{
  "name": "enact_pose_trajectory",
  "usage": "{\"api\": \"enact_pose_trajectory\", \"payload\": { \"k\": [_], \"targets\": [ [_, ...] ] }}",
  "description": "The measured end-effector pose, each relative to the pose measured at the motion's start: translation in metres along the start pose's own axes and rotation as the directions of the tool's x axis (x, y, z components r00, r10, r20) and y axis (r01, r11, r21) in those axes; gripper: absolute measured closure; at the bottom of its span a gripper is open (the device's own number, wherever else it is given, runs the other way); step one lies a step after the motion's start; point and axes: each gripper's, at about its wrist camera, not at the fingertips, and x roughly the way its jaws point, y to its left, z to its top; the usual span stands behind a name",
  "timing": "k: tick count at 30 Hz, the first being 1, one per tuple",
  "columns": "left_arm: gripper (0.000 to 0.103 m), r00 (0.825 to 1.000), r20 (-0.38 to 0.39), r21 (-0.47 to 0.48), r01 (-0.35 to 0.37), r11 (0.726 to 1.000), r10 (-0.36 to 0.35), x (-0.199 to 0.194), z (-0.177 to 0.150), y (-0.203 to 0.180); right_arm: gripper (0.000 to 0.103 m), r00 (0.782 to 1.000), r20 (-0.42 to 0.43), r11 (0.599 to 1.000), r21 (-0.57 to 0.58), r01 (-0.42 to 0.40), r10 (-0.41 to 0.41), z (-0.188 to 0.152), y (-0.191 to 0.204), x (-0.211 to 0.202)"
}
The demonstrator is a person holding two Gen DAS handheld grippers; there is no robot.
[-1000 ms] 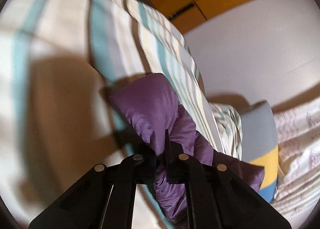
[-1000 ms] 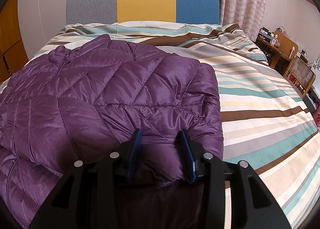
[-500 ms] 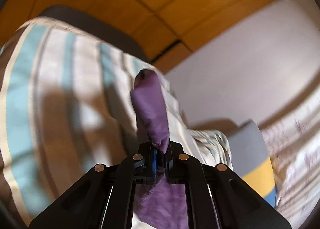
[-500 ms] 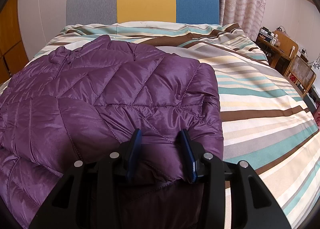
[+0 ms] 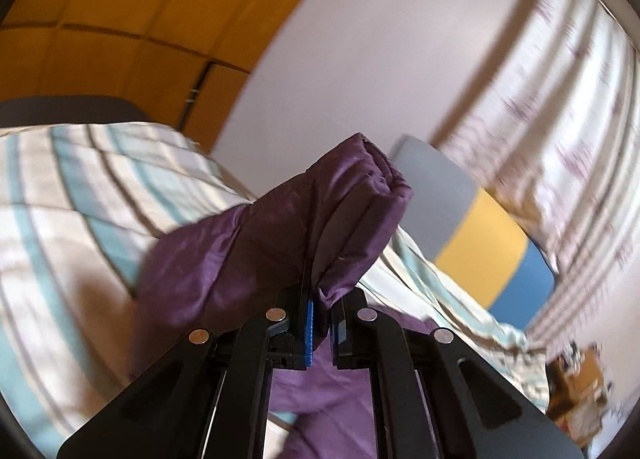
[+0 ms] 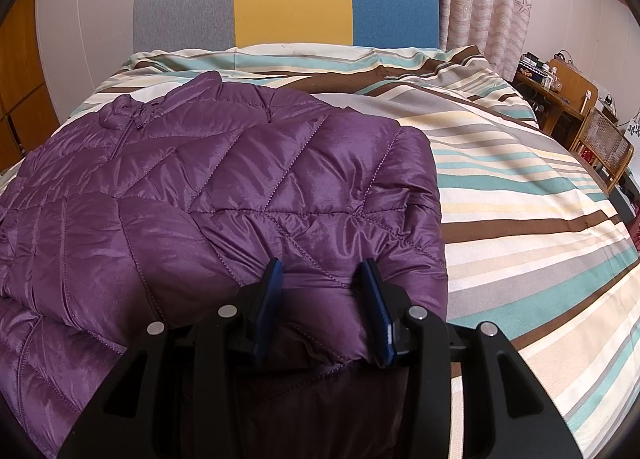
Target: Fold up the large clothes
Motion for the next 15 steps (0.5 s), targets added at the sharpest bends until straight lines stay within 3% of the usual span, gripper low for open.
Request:
{"api": "enact_pose_trajectory", "payload": {
  "k": [7, 15],
  "targets": [
    [0.097, 0.993, -0.074, 0.085, 0.096, 0.992, -0.089, 0.013, -0.038, -0.059, 0.061, 1.000, 0.000, 1.000, 0.003, -0.009, 0.009, 0.001, -0.001, 0.001],
    [0.097, 0.972, -0.179, 0.117, 0.178, 0.977, -0.155, 0.033, -0.082, -0.112, 0.060, 1.000, 0.001, 1.000, 0.005, -0.018, 0.018, 0.001, -0.002, 0.001]
  ]
}}
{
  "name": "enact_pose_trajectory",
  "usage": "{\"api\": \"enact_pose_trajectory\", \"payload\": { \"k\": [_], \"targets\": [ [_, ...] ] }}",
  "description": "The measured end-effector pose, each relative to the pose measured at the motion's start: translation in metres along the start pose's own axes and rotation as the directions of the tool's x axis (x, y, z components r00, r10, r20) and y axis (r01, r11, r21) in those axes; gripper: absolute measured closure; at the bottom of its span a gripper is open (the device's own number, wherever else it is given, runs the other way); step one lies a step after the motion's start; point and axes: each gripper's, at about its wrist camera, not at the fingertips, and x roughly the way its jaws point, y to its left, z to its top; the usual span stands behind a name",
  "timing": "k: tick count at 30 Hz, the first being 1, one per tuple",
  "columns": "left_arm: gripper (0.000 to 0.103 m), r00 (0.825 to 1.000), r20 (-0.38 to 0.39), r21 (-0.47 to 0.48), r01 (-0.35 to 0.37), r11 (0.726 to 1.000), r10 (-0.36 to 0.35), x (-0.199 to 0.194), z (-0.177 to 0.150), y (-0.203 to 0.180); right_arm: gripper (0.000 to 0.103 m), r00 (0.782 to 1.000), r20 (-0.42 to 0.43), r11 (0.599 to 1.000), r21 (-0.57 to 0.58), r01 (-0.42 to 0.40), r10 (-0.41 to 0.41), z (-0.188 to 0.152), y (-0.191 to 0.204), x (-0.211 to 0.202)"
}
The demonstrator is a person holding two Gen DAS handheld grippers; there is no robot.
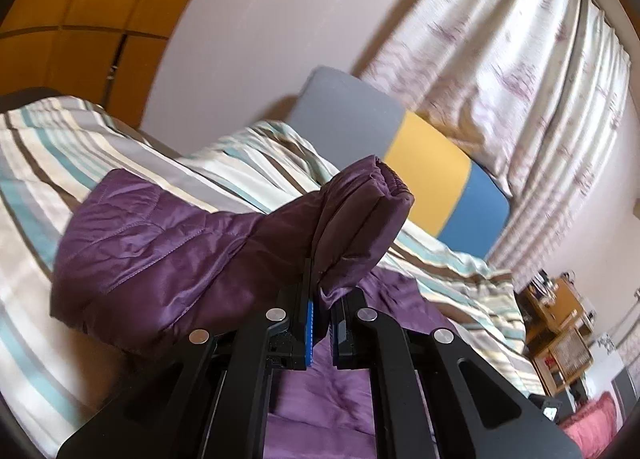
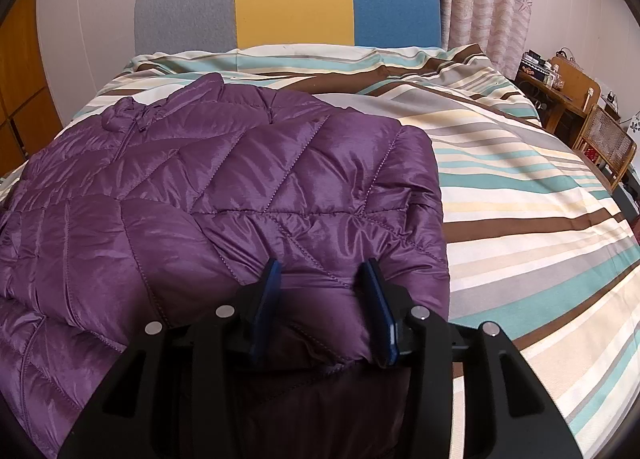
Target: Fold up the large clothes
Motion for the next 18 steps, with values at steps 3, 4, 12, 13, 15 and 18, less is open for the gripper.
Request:
{"api": "enact_pose_trajectory", "payload": {
  "k": [3, 4, 12, 13, 15, 18],
  "targets": [
    [0.097, 0.999, -0.030, 0.020, 0.038, 0.999, -0.037, 0.010, -0.010, -0.019, 0.060, 1.000, 0.000, 1.000, 0.000, 0.000, 0.000, 0.001, 0.000, 0.001],
    [0.097, 0.998, -0.039, 0.031, 0.052, 0.998, -0.051, 0.013, -0.014, -0.026, 0.060, 1.000, 0.000, 1.000, 0.000, -0.001, 0.001, 0.001, 0.000, 0.001],
    [0.097, 0.982, -0.141, 0.157, 0.150, 0.976, -0.129, 0.038, -0.044, -0.081, 0.059, 1.000, 0.000, 1.000, 0.005, -0.012, 0.012, 0.001, -0.001, 0.001],
    [0.097, 0.979, -0.153, 0.161, 0.158, 0.974, -0.134, 0.041, -0.049, -0.086, 0.059, 1.000, 0.001, 1.000, 0.006, -0.013, 0.013, 0.001, -0.001, 0.001],
    [0.097, 0.971, -0.189, 0.168, 0.178, 0.970, -0.146, 0.049, -0.059, -0.095, 0.059, 1.000, 0.001, 1.000, 0.006, -0.014, 0.014, 0.001, -0.001, 0.001],
    [0.097, 0.962, -0.228, 0.184, 0.195, 0.963, -0.151, 0.060, -0.071, -0.109, 0.058, 1.000, 0.001, 1.000, 0.005, -0.014, 0.014, 0.001, -0.002, 0.001]
  ]
}}
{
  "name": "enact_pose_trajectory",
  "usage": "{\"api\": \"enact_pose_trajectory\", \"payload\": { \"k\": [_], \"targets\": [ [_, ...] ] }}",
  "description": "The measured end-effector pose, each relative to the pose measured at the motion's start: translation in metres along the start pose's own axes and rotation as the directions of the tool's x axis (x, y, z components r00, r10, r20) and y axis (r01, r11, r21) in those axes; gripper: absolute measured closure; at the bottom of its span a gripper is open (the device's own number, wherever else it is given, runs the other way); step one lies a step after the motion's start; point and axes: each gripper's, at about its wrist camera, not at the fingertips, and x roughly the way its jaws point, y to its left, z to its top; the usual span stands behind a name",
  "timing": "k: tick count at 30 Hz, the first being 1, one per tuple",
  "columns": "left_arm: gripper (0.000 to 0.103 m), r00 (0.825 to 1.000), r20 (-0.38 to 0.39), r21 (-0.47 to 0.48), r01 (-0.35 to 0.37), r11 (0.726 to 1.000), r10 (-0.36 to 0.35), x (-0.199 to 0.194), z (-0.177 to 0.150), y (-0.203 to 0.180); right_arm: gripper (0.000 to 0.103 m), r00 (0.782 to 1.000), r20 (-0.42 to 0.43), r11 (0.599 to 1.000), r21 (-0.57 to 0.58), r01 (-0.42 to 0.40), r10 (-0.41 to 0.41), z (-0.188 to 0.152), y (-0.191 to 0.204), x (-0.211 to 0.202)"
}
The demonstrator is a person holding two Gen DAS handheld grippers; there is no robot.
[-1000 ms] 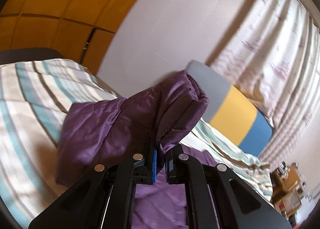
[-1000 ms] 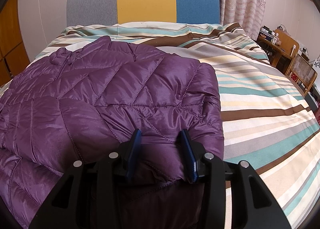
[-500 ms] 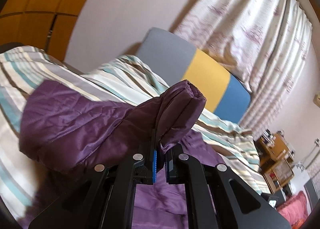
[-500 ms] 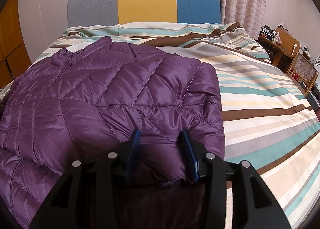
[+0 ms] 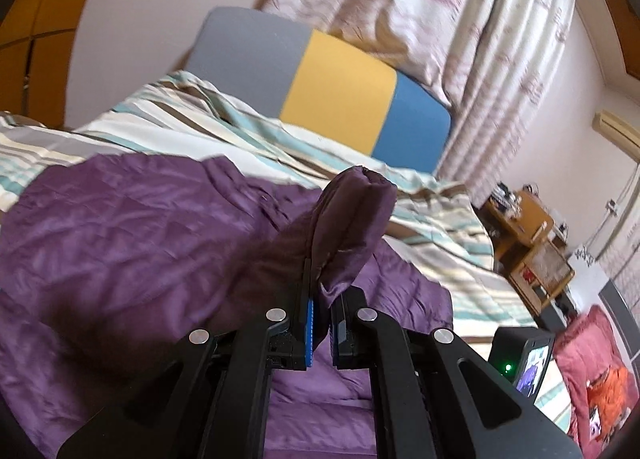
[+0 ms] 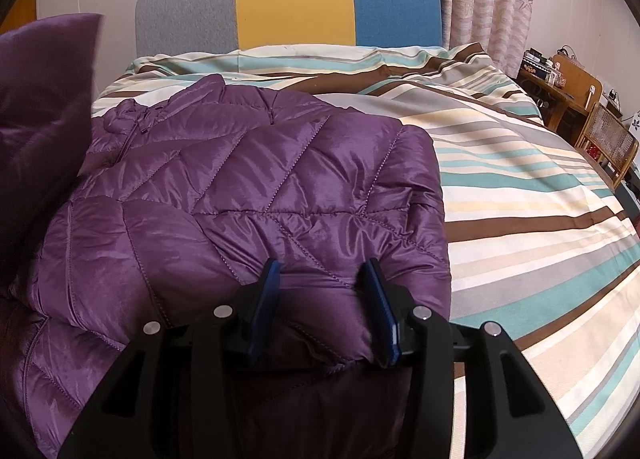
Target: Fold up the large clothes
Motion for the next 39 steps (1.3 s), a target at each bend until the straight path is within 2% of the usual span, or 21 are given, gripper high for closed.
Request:
{"api": "enact_pose_trajectory", "payload": {
  "k": [5, 7, 9, 12, 14, 15, 16, 20, 23, 24, 25, 26, 29, 30, 35, 37, 39],
  "targets": [
    [0.097, 0.996, -0.086, 0.013, 0.022, 1.000, -0.021, 0.029, -0.012, -0.012, 0.058, 1.000, 0.000, 1.000, 0.001, -0.001, 0.001, 0.000, 0.000, 0.000],
    [0.097, 0.994, -0.113, 0.024, 0.014, 1.000, -0.011, 0.038, -0.020, -0.014, 0.058, 1.000, 0.000, 1.000, 0.002, -0.002, 0.002, 0.000, 0.000, 0.000],
    [0.092, 0.987, -0.159, 0.052, -0.008, 0.999, 0.016, 0.050, -0.030, -0.014, 0.058, 1.000, 0.000, 1.000, 0.003, -0.004, 0.004, 0.000, 0.000, 0.000],
    [0.065, 0.982, -0.189, 0.043, 0.030, 0.999, -0.021, 0.049, -0.039, -0.009, 0.058, 1.000, 0.001, 1.000, 0.006, -0.009, 0.009, 0.000, -0.001, 0.001],
    [0.019, 0.981, -0.185, 0.015, 0.070, 0.997, -0.066, 0.040, -0.040, -0.006, 0.058, 1.000, 0.000, 1.000, 0.004, -0.008, 0.008, 0.000, -0.001, 0.001],
    [0.014, 0.984, -0.161, 0.005, 0.072, 0.997, -0.070, 0.030, -0.040, -0.005, 0.058, 1.000, 0.000, 1.000, 0.003, -0.008, 0.008, 0.000, -0.001, 0.001],
    [0.013, 0.988, -0.134, -0.004, 0.072, 0.997, -0.072, 0.020, -0.040, -0.004, 0.058, 1.000, 0.000, 1.000, 0.003, -0.007, 0.007, 0.001, -0.001, 0.002],
    [0.013, 0.986, -0.124, -0.040, 0.107, 0.993, -0.111, -0.002, -0.035, 0.008, 0.058, 1.000, 0.001, 1.000, 0.003, -0.008, 0.008, 0.001, -0.001, 0.002],
    [0.013, 0.997, -0.069, -0.006, 0.021, 1.000, -0.022, -0.020, -0.025, 0.026, 0.053, 1.000, 0.014, 1.000, 0.016, -0.027, 0.027, 0.000, -0.004, -0.001],
    [0.013, 0.998, -0.041, 0.014, -0.045, 0.999, 0.045, -0.026, -0.020, 0.036, 0.052, 0.999, 0.026, 0.999, 0.024, -0.035, 0.034, 0.000, -0.006, -0.004],
    [0.013, 0.994, -0.022, 0.029, -0.108, 0.994, 0.109, -0.030, -0.016, 0.044, 0.051, 0.998, 0.044, 0.999, 0.033, -0.041, 0.039, 0.000, -0.007, -0.008],
    [0.013, 0.980, -0.003, 0.049, -0.199, 0.979, 0.199, -0.033, -0.011, 0.056, 0.051, 0.997, 0.065, 0.998, 0.040, -0.046, 0.043, 0.001, -0.009, -0.014],
    [0.013, 0.935, 0.018, 0.069, -0.356, 0.932, 0.355, -0.036, -0.005, 0.084, 0.051, 0.991, 0.119, 0.997, 0.042, -0.070, 0.065, 0.006, -0.008, -0.035],
    [0.013, 0.925, 0.020, 0.063, -0.379, 0.923, 0.379, -0.035, -0.003, 0.092, 0.051, 0.986, 0.133, 0.994, 0.037, -0.107, 0.101, 0.010, -0.003, -0.043],
    [0.013, 0.908, -0.051, 0.036, -0.415, 0.909, 0.416, -0.017, -0.002, 0.116, 0.051, 0.969, 0.099, 0.973, -0.056, -0.223, 0.228, 0.036, 0.049, -0.046],
    [0.013, 0.902, -0.084, 0.053, -0.419, 0.906, 0.422, -0.008, -0.009, 0.119, 0.052, 0.964, 0.074, 0.964, -0.098, -0.246, 0.254, 0.043, 0.072, -0.039],
    [0.013, 0.895, -0.112, 0.073, -0.425, 0.902, 0.431, 0.000, -0.012, 0.121, 0.052, 0.969, 0.042, 0.960, -0.152, -0.234, 0.243, 0.046, 0.094, -0.023]
  ]
}}
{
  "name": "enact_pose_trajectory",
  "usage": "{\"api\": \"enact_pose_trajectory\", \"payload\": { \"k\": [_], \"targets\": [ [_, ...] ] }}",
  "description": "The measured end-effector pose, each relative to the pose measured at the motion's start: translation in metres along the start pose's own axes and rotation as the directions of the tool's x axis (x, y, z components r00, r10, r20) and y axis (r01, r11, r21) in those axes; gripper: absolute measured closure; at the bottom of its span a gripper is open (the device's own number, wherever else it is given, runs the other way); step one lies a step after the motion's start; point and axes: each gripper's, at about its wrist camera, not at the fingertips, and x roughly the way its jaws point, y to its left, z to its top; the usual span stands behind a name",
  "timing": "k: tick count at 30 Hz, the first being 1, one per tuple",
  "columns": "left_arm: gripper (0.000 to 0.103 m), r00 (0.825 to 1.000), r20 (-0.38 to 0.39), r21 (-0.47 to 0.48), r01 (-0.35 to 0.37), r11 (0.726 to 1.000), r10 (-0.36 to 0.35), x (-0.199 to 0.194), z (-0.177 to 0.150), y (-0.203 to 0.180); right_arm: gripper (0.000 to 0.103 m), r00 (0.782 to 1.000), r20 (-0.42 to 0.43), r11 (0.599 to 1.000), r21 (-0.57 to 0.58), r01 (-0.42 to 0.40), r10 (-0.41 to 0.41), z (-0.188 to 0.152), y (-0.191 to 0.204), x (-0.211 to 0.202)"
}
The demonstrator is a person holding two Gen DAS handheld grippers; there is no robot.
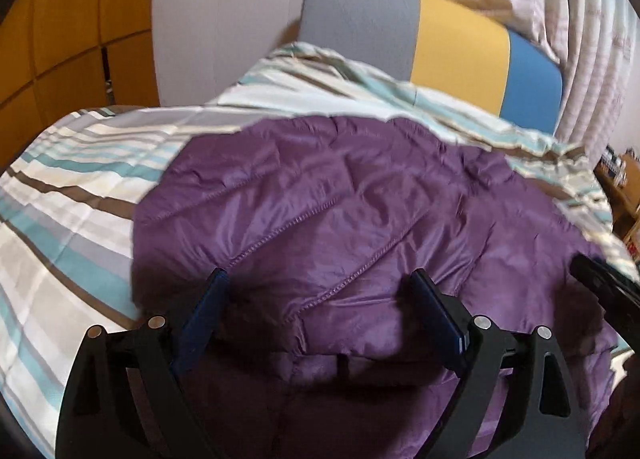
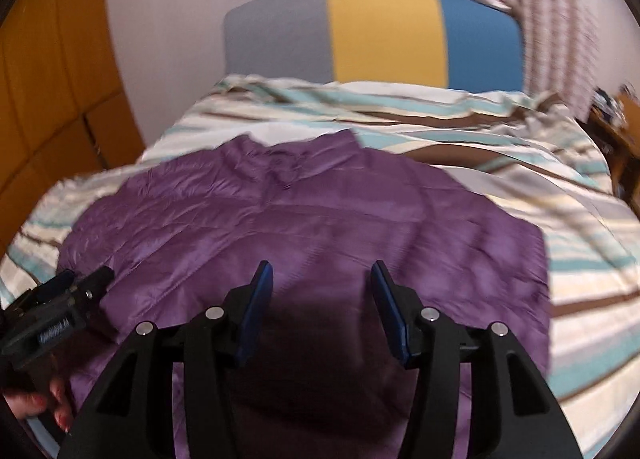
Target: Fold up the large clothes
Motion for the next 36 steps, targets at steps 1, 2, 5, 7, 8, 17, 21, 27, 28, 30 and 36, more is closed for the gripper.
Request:
{"api": "enact_pose_trajectory", "payload": {
  "k": [1, 2, 5, 7, 8, 17, 21, 27, 28, 30, 36],
  "targets": [
    [0.012, 1.000, -0.012, 0.001, 0.001, 1.000, -0.001, 0.003, -0.001, 0.000, 0.053, 1.000, -0.019, 1.000, -0.018, 0.018, -0.019, 0.000, 0.003, 0.010],
    [0.012, 1.000, -0.021, -0.003, 0.007, 1.000, -0.007, 0.006, -0.002, 0.000, 0.052, 0.998, -0.041, 0.998, -0.031, 0.050, -0.052, -0.002, 0.004, 0.021],
    [0.011, 0.997, -0.057, -0.026, 0.056, 0.998, -0.058, 0.014, -0.004, 0.006, 0.045, 0.992, -0.089, 0.996, 0.004, 0.090, -0.090, -0.014, -0.012, 0.050],
    [0.011, 0.996, -0.056, -0.031, 0.065, 0.997, -0.067, 0.013, -0.004, 0.007, 0.044, 0.994, -0.095, 0.997, 0.058, 0.060, -0.054, -0.016, -0.024, 0.055],
    [0.011, 0.996, -0.044, -0.034, 0.073, 0.997, -0.075, 0.007, -0.004, 0.008, 0.044, 0.994, -0.092, 0.997, 0.054, 0.063, -0.058, -0.017, -0.024, 0.054],
    [0.036, 0.998, 0.007, -0.013, 0.057, 0.998, -0.057, 0.004, 0.046, 0.022, 0.042, 0.994, -0.068, 0.996, 0.032, 0.085, -0.083, -0.021, -0.021, 0.048],
    [0.045, 0.997, -0.073, -0.029, -0.015, 0.999, 0.013, 0.047, 0.057, 0.047, 0.042, 0.994, -0.068, 0.996, 0.030, 0.085, -0.083, -0.021, -0.021, 0.048],
    [0.045, 0.998, -0.058, 0.004, 0.009, 1.000, -0.009, 0.067, 0.047, 0.057, 0.041, 0.991, -0.082, 0.994, 0.005, 0.106, -0.106, -0.022, -0.015, 0.054],
    [0.045, 0.998, -0.056, 0.001, 0.015, 1.000, -0.015, 0.067, 0.047, 0.058, 0.040, 0.991, -0.083, 0.994, 0.004, 0.106, -0.106, -0.022, -0.015, 0.055],
    [0.045, 0.998, -0.053, -0.008, 0.032, 0.999, -0.032, 0.067, 0.048, 0.059, 0.040, 0.991, -0.085, 0.995, 0.007, 0.103, -0.102, -0.022, -0.015, 0.056],
    [0.005, 0.999, -0.040, 0.072, 0.002, 0.997, 0.001, 0.032, 0.045, 0.053, 0.038, 0.994, -0.081, 0.997, 0.034, 0.071, -0.068, -0.021, -0.022, 0.052]
  ]
}}
